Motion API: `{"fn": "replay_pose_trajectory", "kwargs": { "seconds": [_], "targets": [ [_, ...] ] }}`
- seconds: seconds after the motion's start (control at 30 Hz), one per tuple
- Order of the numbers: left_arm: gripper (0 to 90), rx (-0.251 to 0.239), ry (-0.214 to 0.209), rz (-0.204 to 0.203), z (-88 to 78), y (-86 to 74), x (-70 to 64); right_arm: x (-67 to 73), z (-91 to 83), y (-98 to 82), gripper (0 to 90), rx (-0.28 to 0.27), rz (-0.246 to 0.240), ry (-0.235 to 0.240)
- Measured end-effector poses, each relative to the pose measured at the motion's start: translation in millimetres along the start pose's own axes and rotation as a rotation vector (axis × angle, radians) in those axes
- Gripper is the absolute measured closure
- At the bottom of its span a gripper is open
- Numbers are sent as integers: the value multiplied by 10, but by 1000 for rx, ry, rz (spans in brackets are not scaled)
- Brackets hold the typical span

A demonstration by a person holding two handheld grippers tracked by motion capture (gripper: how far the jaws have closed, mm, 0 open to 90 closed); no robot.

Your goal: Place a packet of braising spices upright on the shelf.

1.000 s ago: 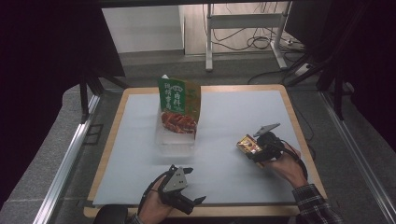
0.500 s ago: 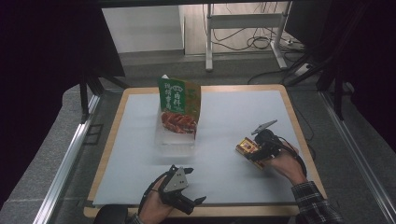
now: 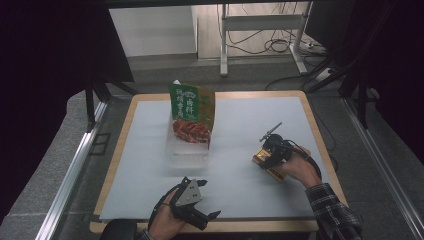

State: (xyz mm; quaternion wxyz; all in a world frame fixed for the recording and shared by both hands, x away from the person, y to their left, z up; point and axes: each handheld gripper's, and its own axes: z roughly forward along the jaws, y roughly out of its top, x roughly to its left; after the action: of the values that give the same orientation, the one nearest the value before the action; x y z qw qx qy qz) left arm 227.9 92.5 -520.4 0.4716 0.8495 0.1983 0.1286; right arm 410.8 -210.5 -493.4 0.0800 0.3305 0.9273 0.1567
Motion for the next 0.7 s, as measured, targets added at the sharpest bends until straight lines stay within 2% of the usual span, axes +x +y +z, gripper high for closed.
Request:
{"fn": "replay_pose_trajectory", "kwargs": {
  "seconds": [0.17,0.37,0.5,0.7],
  "targets": [
    [13,0,2,2,0,1,-4,10,54,29,296,30,2,-4],
    [13,0,3,1,-2,1,-2,25,16,33,317,42,7,-7],
    [13,-2,4,1,-3,3,-3,7,-70,19,317,-3,19,15],
    [13,-3,4,-1,-6,3,-4,22,-236,7,317,-93,9,26]
  ]
}}
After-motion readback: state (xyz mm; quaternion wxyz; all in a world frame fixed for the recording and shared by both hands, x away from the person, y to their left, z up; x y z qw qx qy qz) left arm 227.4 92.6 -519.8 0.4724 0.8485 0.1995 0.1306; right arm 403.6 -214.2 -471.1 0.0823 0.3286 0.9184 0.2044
